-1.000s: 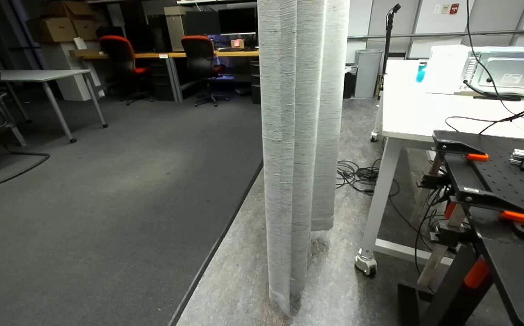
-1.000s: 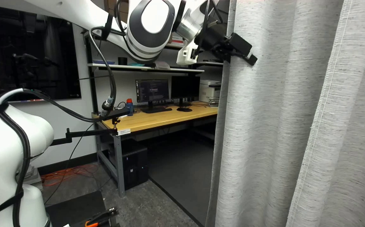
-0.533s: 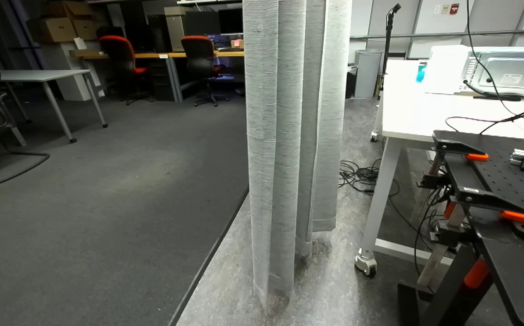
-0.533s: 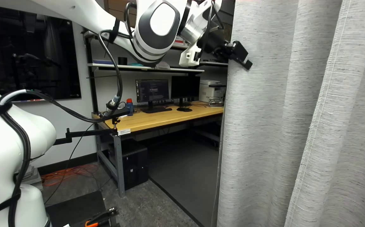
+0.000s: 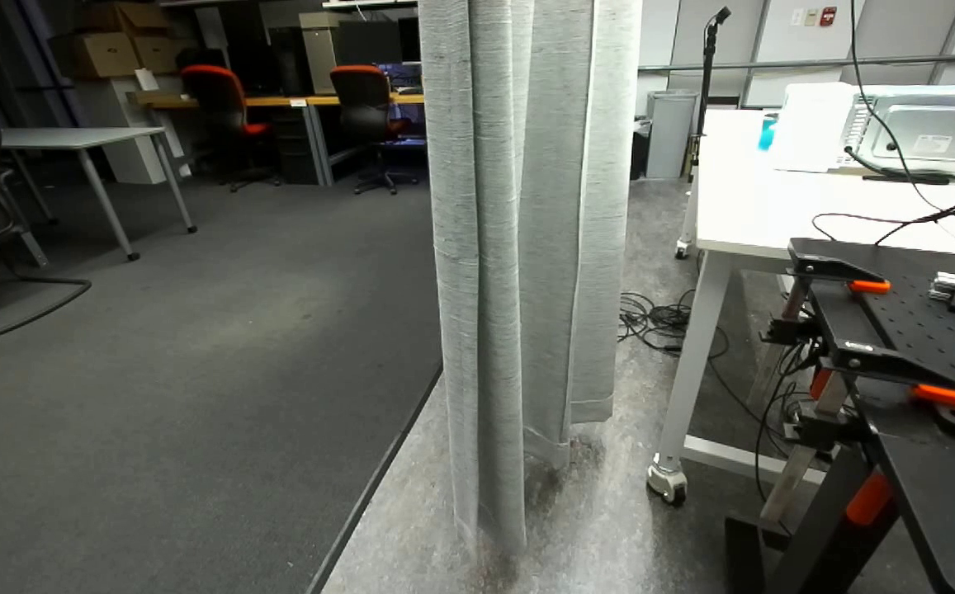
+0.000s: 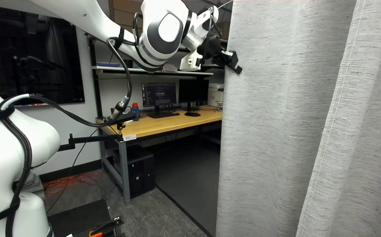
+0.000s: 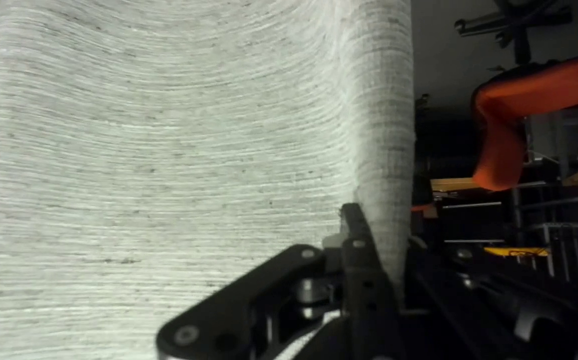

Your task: Pull the curtain to the left, then to the right, then to the left fully

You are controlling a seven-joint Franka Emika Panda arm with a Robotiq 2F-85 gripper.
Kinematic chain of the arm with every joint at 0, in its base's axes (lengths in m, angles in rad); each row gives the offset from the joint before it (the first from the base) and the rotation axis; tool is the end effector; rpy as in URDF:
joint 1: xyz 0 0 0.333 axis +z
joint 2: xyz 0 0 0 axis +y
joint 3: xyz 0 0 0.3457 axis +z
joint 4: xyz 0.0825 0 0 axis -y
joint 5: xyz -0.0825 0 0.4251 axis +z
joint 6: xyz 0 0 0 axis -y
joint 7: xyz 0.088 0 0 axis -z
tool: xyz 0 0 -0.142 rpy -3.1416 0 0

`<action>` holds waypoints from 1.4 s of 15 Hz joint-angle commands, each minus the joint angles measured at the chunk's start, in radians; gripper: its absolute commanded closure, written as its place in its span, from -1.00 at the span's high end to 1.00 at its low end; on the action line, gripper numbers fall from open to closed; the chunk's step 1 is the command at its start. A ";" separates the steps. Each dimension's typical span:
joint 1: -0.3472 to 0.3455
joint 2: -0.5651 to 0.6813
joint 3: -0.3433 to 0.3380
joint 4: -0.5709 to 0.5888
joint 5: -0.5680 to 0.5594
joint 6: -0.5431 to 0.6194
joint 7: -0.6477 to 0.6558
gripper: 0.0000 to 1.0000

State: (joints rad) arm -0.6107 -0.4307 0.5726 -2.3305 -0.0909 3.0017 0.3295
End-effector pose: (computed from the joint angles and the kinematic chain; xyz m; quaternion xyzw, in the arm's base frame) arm 0.5474 0.0229 0.5947 0.8590 -0.0846 0.5008 0.0648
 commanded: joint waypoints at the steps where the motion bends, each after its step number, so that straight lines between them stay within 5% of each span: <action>1: -0.041 0.001 0.119 0.020 -0.030 0.021 0.053 -0.99; 9: -0.009 -0.125 0.347 -0.018 0.012 0.081 0.134 -0.99; 17: 0.260 -0.187 0.386 -0.074 0.113 0.030 0.140 -0.99; 21: 0.249 -0.221 0.472 -0.012 0.126 -0.020 0.161 -0.99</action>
State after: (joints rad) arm -0.3778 -0.6514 0.9323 -2.3240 0.0158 3.0683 0.4472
